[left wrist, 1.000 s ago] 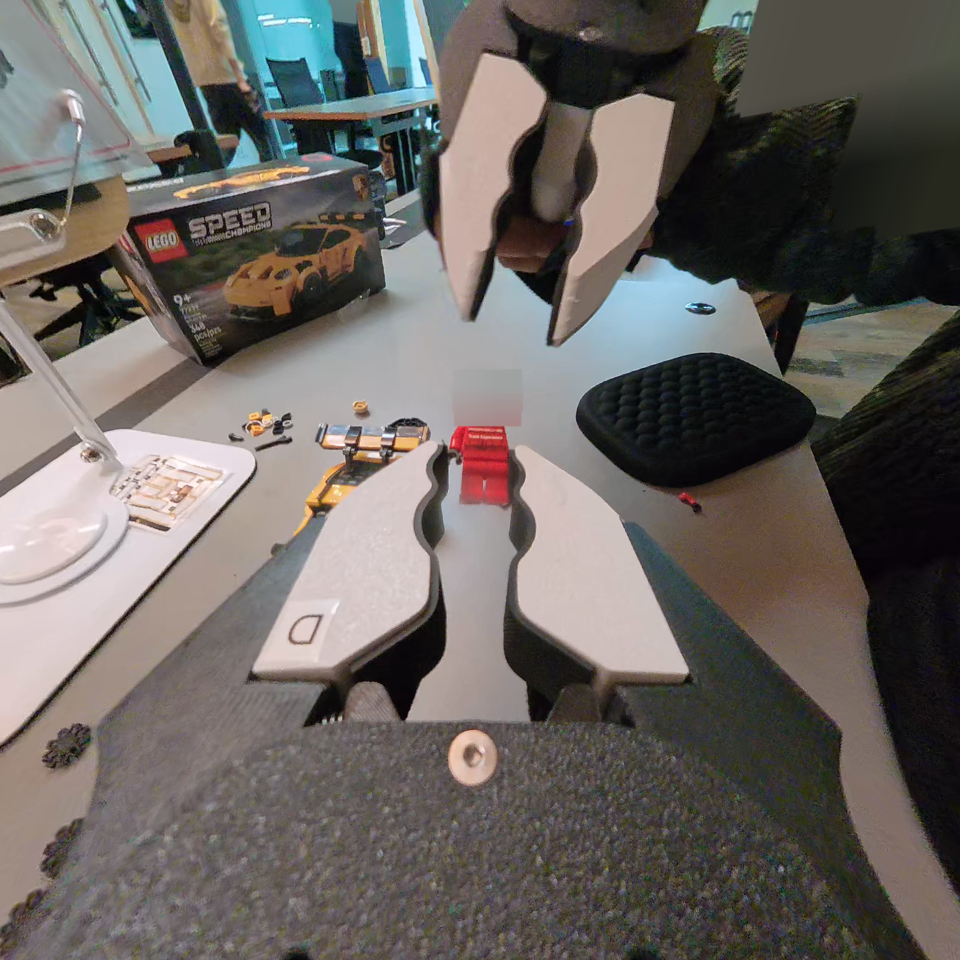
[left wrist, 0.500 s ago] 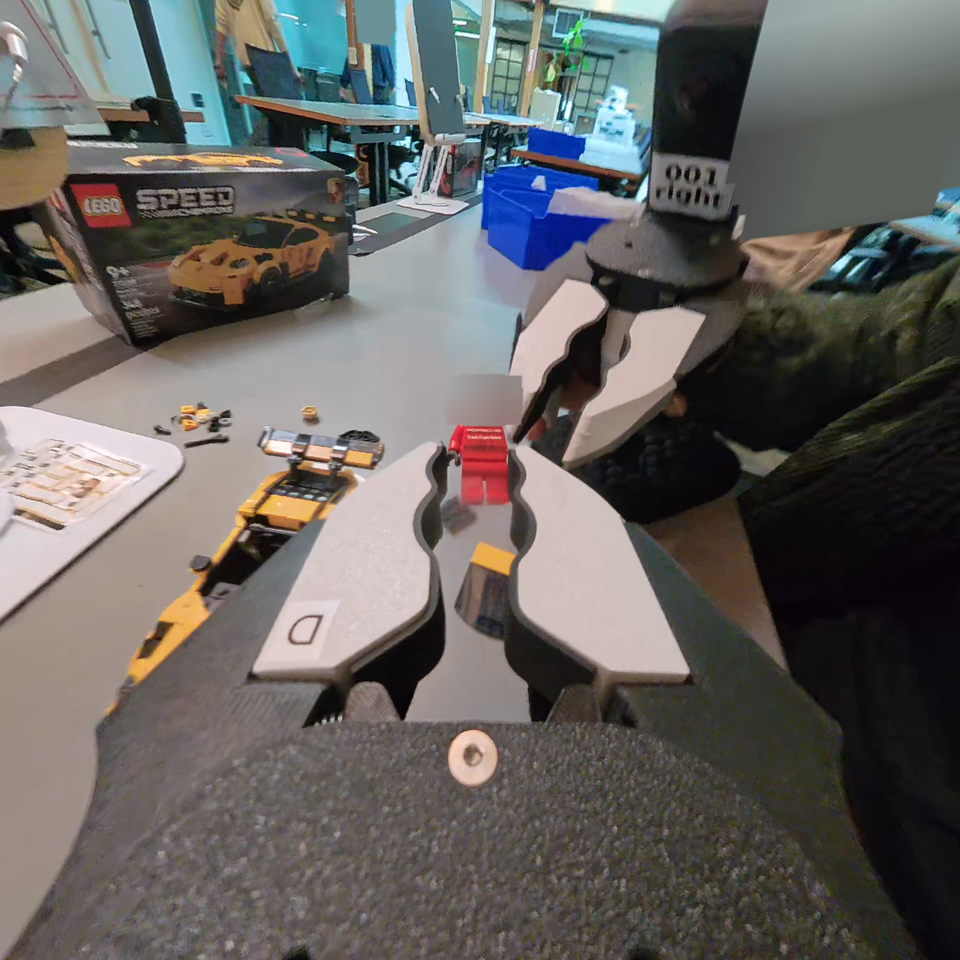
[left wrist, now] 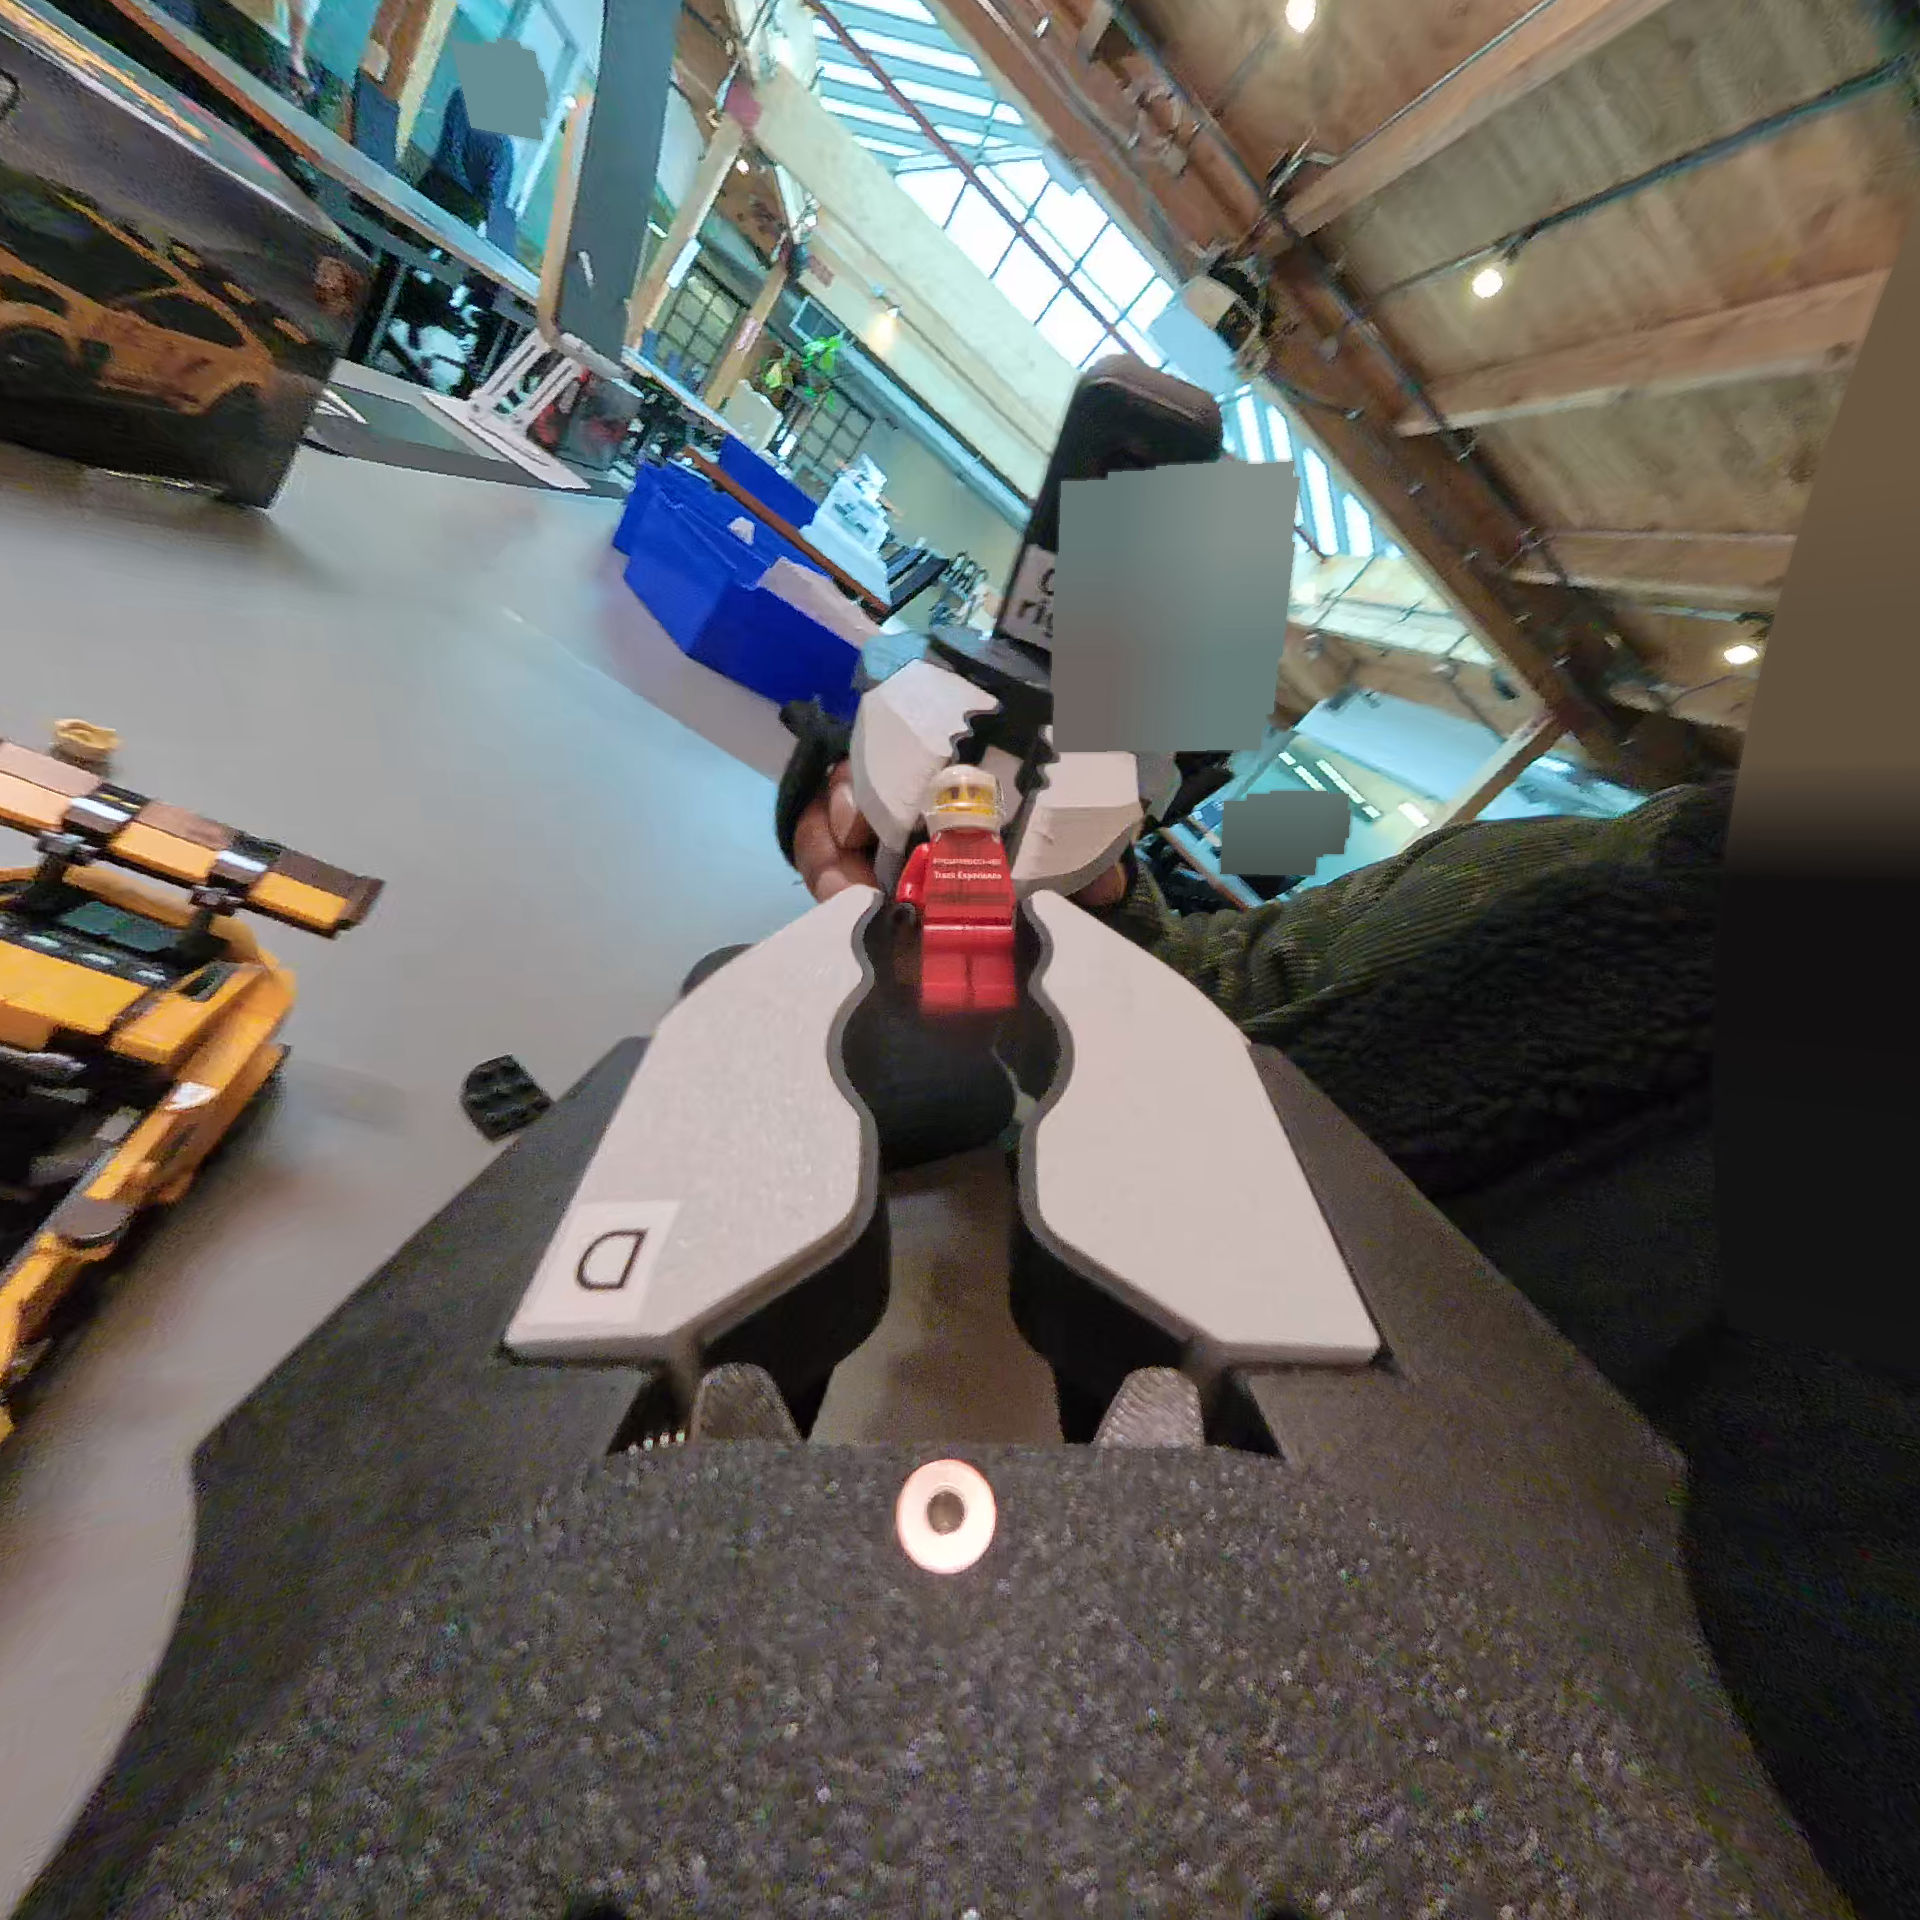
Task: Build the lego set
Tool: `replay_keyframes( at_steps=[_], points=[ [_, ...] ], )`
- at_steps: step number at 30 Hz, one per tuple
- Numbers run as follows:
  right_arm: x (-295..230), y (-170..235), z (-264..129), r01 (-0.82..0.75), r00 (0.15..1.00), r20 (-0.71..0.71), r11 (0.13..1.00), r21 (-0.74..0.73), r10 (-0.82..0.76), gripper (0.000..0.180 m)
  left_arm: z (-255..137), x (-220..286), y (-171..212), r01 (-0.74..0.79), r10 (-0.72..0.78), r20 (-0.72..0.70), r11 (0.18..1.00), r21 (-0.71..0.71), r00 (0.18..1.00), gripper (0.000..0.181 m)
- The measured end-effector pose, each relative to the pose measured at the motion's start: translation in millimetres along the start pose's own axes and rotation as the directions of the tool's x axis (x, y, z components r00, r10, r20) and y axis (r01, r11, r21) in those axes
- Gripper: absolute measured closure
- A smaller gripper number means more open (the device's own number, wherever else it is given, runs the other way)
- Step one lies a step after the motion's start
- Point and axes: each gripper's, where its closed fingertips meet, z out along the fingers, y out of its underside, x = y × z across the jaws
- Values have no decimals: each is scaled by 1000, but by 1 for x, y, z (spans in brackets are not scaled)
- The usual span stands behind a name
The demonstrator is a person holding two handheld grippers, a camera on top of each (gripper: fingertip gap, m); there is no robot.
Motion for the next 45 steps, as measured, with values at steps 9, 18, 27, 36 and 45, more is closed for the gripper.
replay_keyframes(
  at_steps=[9,18,27,36,45],
  points=[
    [-10,-12,10,-49,994,97,996,70,42,164,-3,13,-8,128,-121,-139,991,47,983,159],
    [-6,-9,3,-104,992,73,992,75,99,160,-1,4,-4,-158,158,64,987,-12,985,159],
    [-3,-5,6,-329,944,70,928,176,322,161,-6,-6,-10,-747,812,390,566,-348,434,159],
    [-5,-10,17,-249,967,24,931,266,252,169,-9,-4,-17,-811,901,419,330,-484,116,159],
    [-5,-11,14,-116,993,-4,966,233,121,172,-6,-4,-11,-814,909,383,342,-469,161,147]
  ],
)
